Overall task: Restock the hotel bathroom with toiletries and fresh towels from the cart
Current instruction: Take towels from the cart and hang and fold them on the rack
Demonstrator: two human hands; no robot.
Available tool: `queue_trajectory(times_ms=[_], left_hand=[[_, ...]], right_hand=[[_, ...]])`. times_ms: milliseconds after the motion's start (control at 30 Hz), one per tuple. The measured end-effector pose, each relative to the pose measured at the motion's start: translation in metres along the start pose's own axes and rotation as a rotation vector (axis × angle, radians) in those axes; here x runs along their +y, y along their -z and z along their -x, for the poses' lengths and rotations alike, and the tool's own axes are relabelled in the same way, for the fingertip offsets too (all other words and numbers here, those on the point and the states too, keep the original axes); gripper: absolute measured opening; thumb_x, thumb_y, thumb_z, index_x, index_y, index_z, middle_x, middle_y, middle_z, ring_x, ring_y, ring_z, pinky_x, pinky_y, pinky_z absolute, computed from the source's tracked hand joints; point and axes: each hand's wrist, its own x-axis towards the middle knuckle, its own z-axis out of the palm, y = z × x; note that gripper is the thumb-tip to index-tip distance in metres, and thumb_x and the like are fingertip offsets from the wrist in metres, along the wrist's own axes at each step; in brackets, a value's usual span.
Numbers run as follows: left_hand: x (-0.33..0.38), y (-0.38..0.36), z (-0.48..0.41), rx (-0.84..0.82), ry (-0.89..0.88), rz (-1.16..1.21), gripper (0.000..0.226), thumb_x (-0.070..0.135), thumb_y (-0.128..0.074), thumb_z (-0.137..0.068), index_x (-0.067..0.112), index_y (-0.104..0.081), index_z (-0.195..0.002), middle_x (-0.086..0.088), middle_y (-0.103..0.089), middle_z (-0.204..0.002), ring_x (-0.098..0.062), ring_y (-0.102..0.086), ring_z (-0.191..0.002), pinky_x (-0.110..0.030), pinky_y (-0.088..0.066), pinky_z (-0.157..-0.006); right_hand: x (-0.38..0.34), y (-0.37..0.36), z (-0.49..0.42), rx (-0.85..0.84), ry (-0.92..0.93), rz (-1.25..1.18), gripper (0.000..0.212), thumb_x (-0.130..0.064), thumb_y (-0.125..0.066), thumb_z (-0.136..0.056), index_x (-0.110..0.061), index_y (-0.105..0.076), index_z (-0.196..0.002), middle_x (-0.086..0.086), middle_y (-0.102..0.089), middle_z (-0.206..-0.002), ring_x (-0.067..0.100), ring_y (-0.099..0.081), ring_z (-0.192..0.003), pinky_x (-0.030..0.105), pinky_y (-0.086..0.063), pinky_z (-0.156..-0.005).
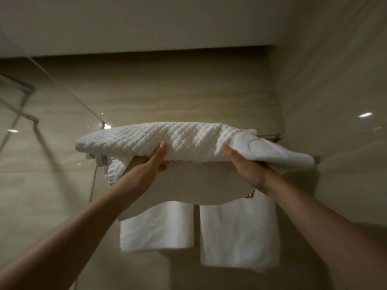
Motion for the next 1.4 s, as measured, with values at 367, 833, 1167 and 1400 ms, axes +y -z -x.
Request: queue_trajectory(times_ms=[367,833,1167,1400], left_hand=[[0.041,-0.033,-0.097,0.154,-0.303,-0.004,0.053,0.048,-0.034,-0.093,0.009,-0.052,-0.123,-0.013,-0.065,-0.104,-0.012,-0.06,-0.081,-0.005,-0.041,-0.047],[0.071,-0.057,-0.185,0.14,-0.532,0.052,0.029,0.043,-0.048,-0.093,0.019,-0.063,-0.087,-0.006,-0.067,-0.091,-0.016,-0.063,-0.09,-0.014,-0.049,-0.075],[0.019,-0.056,-0.235,0.096,-0.49,-0.948,0.029,0.059,-0.041,-0.086,0.039,-0.061,-0.091,0.001,-0.053,-0.131,-0.024,-0.036,-0.131,-0.052,-0.01,-0.115],[-0.003,-0.058,-0.266,0.014,-0.27,-1.208,0.052,0.054,-0.033,-0.093,0.025,-0.047,-0.134,-0.002,-0.042,-0.142,-0.022,-0.038,-0.13,-0.039,-0.02,-0.115]], right_hand=[[-0.014,0.043,-0.1,0.083,0.192,0.061,0.075,-0.062,-0.038,-0.087,-0.03,-0.011,-0.15,-0.007,-0.012,-0.157,0.013,-0.015,-0.143,0.032,-0.016,-0.117],[-0.017,0.071,-0.169,0.242,0.302,0.128,0.067,-0.05,-0.042,-0.094,-0.024,-0.015,-0.149,0.001,-0.02,-0.155,0.017,-0.024,-0.14,0.02,-0.021,-0.099],[0.015,0.055,-0.214,0.22,0.246,0.255,0.057,-0.069,-0.042,-0.084,-0.031,-0.042,-0.126,0.008,-0.042,-0.144,0.022,-0.038,-0.132,0.028,-0.025,-0.11],[0.039,0.043,-0.225,0.103,0.256,0.357,0.076,-0.064,-0.037,-0.089,-0.03,-0.007,-0.15,-0.001,-0.012,-0.157,0.022,-0.015,-0.143,0.037,-0.015,-0.116]])
